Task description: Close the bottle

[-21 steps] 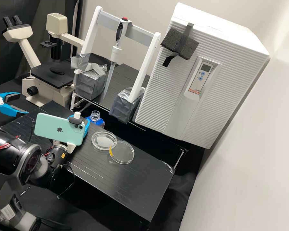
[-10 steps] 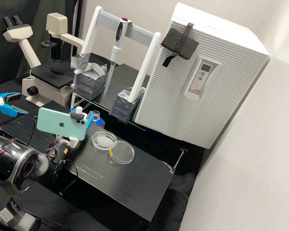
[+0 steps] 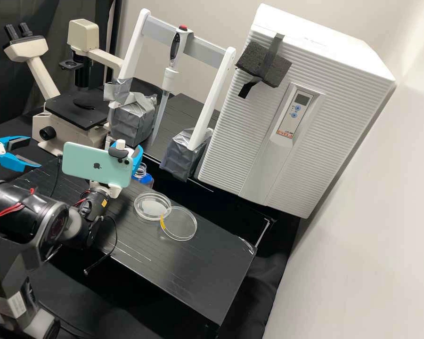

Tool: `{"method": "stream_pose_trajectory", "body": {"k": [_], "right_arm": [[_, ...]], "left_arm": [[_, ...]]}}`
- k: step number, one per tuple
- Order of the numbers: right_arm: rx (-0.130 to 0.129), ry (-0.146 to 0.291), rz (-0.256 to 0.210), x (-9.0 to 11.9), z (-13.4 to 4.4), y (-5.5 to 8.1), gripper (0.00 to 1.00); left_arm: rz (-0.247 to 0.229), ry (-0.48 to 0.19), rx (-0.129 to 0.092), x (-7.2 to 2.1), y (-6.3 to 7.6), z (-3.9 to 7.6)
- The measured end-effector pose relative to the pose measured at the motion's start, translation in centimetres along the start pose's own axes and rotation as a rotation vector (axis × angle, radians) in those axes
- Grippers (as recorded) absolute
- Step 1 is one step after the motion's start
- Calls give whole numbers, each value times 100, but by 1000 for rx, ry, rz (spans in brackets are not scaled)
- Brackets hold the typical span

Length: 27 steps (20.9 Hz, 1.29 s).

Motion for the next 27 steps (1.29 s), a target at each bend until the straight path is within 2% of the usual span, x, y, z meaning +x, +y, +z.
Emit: {"method": "stream_pose_trajectory", "body": {"k": [3, 9, 14, 20, 27], "right_arm": [[-17, -2, -5, 132, 16, -15, 0], [-37, -20, 12, 298, 67, -3, 0], [-36, -56, 4, 337, 174, -36, 0], [-35, -92, -39, 352, 259, -130, 0], [-41, -101, -32, 353, 295, -119, 0]], "left_arm": [[2, 19, -13, -20, -14, -13], [1, 24, -16, -42, -19, -10], [6, 29, -16, -51, -11, -17], [6, 29, -16, -51, -11, -17], [6, 29, -16, -51, -11, -17]]}}
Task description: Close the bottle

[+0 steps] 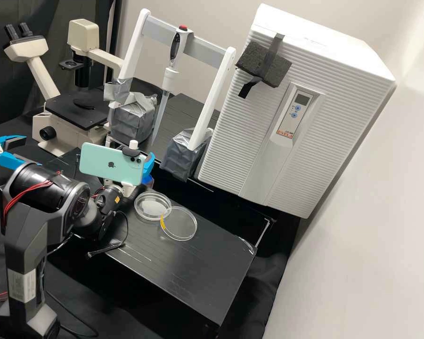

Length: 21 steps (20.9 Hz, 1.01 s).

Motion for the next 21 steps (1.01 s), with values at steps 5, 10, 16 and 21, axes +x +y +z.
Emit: {"method": "stream_pose_trajectory", "body": {"k": [5, 10, 16, 21], "right_arm": [[0, 0, 0, 0, 0, 0, 0], [0, 3, 3, 2, 2, -2, 0], [1, -1, -1, -24, 34, -43, 0], [2, -6, -8, -68, 59, -77, 0]], "left_arm": [[3, 5, -3, 0, 3, -5], [6, 9, -5, 0, 5, -8], [12, 7, 0, 15, 25, -13], [16, 6, 2, 22, 35, -15]]}}
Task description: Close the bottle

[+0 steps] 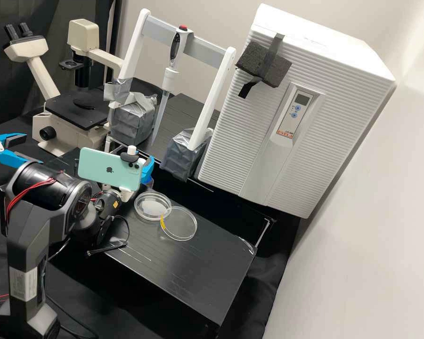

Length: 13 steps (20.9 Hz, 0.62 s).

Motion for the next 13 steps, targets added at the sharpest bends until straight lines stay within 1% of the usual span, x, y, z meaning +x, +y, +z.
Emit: {"method": "stream_pose_trajectory", "body": {"k": [2, 3, 8, 11, 13], "right_arm": [[2, -5, -1, -9, 8, -6, 0], [3, -7, 0, -9, 9, -4, 100], [3, -8, 1, -9, 10, -3, 100], [10, -21, -1, -31, 21, -17, 100], [10, -22, -6, -42, 21, -30, 100]], "left_arm": [[0, 0, 0, 0, 0, 0], [0, 0, 0, 0, 0, 0], [0, 0, 0, 0, 0, 0], [0, 0, 0, 0, 0, 0], [0, 0, 0, 0, 0, 0]]}}
